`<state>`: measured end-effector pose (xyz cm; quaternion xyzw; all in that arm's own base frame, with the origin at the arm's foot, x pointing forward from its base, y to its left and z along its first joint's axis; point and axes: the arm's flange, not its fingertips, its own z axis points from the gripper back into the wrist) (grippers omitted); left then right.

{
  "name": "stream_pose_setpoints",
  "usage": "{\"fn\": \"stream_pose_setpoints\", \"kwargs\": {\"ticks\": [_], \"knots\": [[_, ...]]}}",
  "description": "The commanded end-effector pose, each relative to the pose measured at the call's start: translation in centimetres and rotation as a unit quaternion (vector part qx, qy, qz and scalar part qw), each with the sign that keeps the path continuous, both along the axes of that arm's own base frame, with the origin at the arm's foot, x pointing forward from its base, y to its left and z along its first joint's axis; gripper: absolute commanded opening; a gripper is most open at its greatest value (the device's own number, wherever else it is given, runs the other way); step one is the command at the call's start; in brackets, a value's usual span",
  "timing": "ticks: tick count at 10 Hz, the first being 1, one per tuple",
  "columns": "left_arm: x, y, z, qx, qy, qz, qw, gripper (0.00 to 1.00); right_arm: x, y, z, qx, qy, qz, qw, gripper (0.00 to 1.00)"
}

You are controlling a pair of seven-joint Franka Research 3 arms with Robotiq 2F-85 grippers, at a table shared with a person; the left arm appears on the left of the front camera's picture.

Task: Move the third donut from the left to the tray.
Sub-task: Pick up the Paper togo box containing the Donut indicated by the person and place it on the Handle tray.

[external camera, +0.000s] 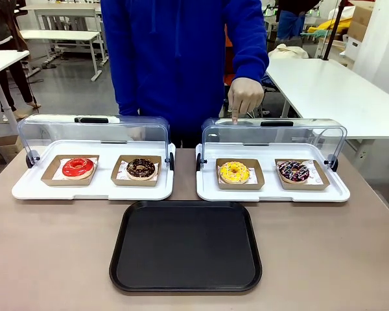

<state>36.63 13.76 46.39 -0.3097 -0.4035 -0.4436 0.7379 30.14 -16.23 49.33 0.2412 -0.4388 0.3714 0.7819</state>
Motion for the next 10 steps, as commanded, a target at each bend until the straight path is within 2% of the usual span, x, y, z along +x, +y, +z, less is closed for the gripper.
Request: {"fn": "stream_pose_setpoints", "kwargs": {"ticks": [1, 9, 10], "knots": [[0.21, 0.14, 0.08, -0.009, -0.013, -0.005, 1.000, 1.00, 0.28, -0.07, 0.15, 0.003, -0.016, 0.006, 1.000, 1.00], [0.21, 0.14, 0.08, -0.009, -0.013, -0.005, 1.000, 1.00, 0.28, -0.07, 0.15, 0.003, -0.016, 0.006, 1.000, 1.00], [0.21, 0.14, 0.08, -0.009, -0.013, -0.005, 1.000, 1.00, -0.01, 0.04, 0.01, -0.001, -0.001, 0.002, 1.000, 1.00]]}}
